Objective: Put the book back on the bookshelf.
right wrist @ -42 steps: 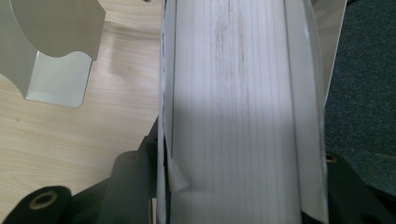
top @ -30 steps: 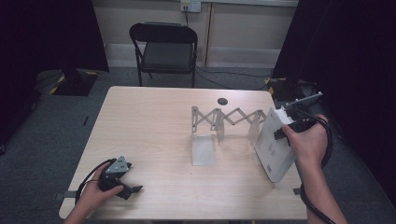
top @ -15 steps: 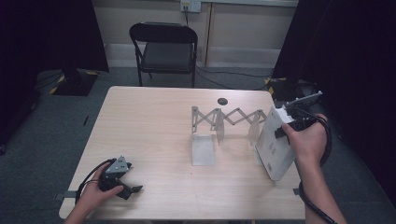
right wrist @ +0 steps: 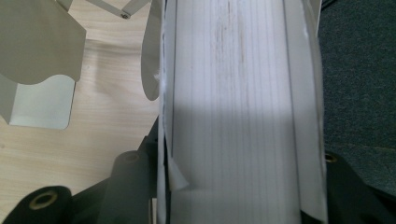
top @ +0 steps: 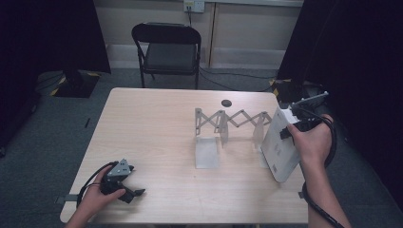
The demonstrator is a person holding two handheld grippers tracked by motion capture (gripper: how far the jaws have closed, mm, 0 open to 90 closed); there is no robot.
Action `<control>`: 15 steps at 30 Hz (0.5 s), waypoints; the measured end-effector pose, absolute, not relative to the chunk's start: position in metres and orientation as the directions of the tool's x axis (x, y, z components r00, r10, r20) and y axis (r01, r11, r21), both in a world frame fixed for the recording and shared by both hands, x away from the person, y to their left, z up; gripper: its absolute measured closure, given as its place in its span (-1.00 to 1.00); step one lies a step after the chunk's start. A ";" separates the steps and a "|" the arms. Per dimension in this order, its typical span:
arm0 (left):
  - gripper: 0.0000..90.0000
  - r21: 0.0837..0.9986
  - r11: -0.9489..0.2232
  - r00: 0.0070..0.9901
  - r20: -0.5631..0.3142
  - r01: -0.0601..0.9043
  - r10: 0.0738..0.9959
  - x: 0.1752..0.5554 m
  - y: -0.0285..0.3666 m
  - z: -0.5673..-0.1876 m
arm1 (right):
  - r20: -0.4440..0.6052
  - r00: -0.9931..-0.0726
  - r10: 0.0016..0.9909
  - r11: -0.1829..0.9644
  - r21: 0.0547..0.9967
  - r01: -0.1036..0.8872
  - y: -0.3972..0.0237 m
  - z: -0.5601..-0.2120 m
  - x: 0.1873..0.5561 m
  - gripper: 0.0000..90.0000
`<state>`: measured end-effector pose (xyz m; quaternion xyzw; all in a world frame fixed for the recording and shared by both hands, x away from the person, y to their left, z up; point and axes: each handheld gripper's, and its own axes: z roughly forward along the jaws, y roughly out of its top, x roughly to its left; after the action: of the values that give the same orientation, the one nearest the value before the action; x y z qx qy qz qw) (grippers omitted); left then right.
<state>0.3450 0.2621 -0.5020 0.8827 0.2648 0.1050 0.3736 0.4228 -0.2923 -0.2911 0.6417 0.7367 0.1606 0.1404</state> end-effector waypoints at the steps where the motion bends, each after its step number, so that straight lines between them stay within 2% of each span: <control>1: -1.00 0.715 -0.581 0.838 -0.013 0.389 0.546 0.345 0.262 -0.502 | 0.000 -0.135 0.991 0.122 0.417 0.900 -0.293 -0.291 0.423 0.18; 15: -1.00 0.715 -0.581 0.838 -0.012 0.389 0.546 0.345 0.262 -0.502 | -0.002 -0.136 0.991 0.125 0.415 0.901 -0.290 -0.293 0.429 0.18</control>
<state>0.3450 0.2621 -0.5020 0.8827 0.2648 0.1050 0.3737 0.4287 -0.2904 -0.2933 0.6419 0.7367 0.1594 0.1405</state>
